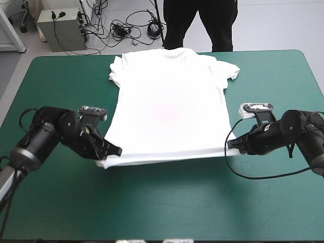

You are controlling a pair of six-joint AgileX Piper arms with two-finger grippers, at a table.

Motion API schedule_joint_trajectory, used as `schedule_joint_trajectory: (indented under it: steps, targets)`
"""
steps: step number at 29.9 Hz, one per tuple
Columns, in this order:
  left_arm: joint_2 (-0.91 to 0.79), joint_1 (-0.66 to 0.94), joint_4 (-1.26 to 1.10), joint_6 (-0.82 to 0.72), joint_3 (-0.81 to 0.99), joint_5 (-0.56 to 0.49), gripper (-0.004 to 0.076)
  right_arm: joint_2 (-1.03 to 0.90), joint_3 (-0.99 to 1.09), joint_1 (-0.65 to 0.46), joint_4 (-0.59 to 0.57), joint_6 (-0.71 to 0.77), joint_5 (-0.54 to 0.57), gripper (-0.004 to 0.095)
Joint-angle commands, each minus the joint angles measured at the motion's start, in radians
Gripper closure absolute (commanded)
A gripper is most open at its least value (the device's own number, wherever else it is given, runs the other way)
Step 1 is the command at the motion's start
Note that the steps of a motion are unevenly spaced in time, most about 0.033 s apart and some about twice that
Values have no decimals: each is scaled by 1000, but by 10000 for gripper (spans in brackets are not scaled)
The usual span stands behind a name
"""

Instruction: Fold the cloth

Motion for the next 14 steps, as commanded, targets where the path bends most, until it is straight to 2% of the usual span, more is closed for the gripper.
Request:
schedule_joint_trajectory:
  steps: [1,7,14]
  targets:
    - [-103,-3,-33,-9,129,-57,733,-35,27,3,39,-14,32,924]
    - [-170,-3,-66,-9,297,-98,733,-40,127,112,28,8,135,925]
    - [-238,-3,-112,-9,407,-111,733,-60,253,283,28,89,137,925]
